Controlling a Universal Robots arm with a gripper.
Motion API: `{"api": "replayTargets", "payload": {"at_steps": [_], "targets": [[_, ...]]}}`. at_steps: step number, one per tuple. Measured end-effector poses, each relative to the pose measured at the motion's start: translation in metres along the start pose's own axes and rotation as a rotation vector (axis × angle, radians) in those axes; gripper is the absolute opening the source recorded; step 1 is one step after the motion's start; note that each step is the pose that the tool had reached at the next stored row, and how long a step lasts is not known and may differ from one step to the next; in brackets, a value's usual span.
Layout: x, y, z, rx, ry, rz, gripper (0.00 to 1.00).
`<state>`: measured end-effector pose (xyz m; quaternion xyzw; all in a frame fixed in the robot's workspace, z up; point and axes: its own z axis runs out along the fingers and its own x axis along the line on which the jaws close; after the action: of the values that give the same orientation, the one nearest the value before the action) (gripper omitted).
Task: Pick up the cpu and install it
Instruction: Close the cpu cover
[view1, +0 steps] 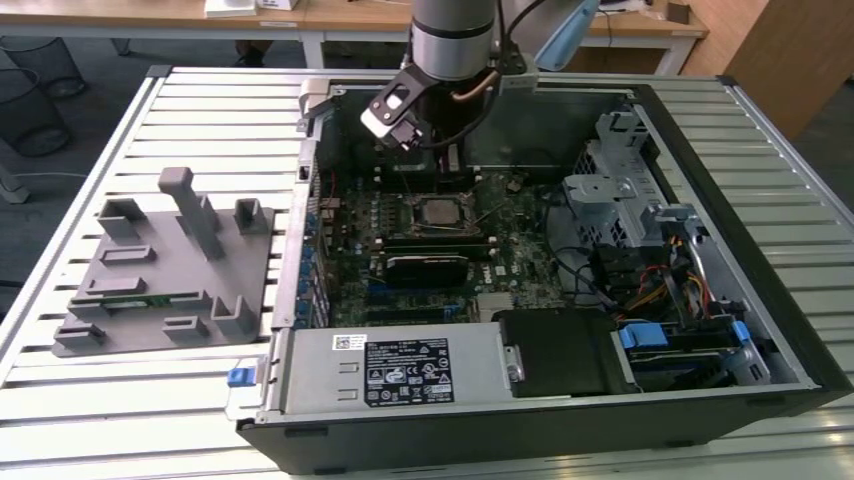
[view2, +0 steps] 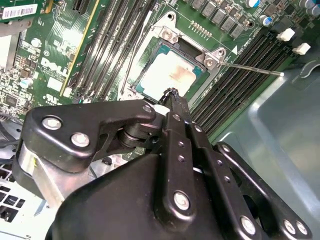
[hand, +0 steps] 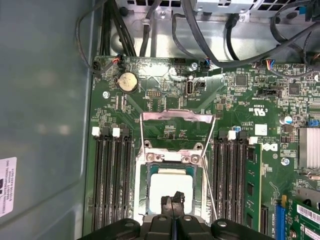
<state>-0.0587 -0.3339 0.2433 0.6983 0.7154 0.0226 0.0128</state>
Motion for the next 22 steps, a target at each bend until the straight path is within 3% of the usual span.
{"api": "replayTargets", "payload": {"at_steps": [22], "targets": [[0.0003, 0.0009, -0.0175, 0.0000, 0.0000, 0.000, 0.11]]}}
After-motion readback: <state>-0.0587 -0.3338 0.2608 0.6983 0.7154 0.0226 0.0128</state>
